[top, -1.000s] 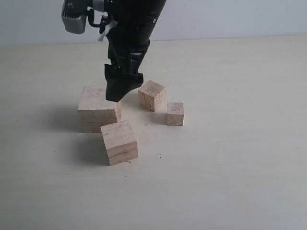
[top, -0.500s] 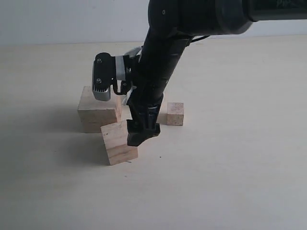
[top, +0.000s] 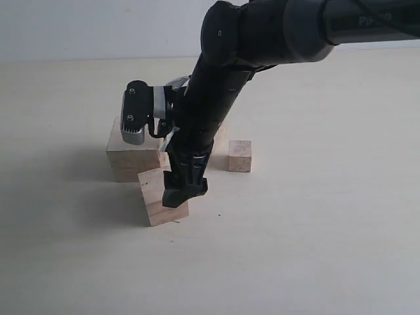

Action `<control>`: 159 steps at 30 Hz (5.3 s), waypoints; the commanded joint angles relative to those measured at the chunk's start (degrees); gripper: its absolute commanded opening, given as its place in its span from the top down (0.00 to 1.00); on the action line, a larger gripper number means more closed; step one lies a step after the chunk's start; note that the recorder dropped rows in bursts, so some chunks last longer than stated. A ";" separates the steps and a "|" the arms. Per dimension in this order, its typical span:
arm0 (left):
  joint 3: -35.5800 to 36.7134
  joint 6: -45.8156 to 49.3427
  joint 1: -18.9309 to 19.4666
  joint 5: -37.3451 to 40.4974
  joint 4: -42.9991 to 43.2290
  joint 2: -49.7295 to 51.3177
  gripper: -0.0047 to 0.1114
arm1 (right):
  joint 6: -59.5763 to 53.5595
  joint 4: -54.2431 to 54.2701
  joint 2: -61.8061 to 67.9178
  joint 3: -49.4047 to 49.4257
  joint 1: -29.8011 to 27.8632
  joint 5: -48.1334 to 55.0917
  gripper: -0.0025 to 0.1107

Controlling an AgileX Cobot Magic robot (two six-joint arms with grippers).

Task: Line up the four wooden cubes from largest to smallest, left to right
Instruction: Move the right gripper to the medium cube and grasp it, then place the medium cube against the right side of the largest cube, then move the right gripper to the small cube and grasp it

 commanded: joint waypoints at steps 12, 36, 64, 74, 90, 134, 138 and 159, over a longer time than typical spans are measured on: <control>0.20 0.22 -0.33 -0.56 -0.28 -0.25 0.96 | -0.41 1.07 2.65 0.25 0.01 -0.69 0.30; 0.20 0.22 -0.33 -0.56 -0.28 -0.25 0.96 | -0.35 -2.28 -1.72 0.12 -7.01 -0.85 0.98; 0.20 0.22 -0.33 -0.56 -0.28 -0.25 0.96 | -5.45 2.18 3.70 0.12 -7.69 -11.31 0.98; 0.20 0.22 -0.33 -0.56 -0.28 -0.25 0.96 | -5.33 5.03 6.02 0.12 -7.69 -11.43 0.98; 0.20 0.22 -0.33 -0.56 -0.28 -0.25 0.96 | -5.33 5.16 6.67 0.12 -7.69 -11.43 0.96; 0.20 0.22 -0.33 -0.56 -0.28 -0.25 0.96 | 29.33 -18.84 -7.16 0.12 -7.69 -17.62 0.16; 0.20 0.22 -0.33 -0.56 -0.28 -0.25 0.96 | 29.23 -20.71 -3.56 0.12 -7.98 -17.85 0.17; 0.20 0.22 -0.33 -0.56 -0.28 -0.25 0.96 | 26.62 -9.84 3.30 0.12 -11.90 -18.73 0.17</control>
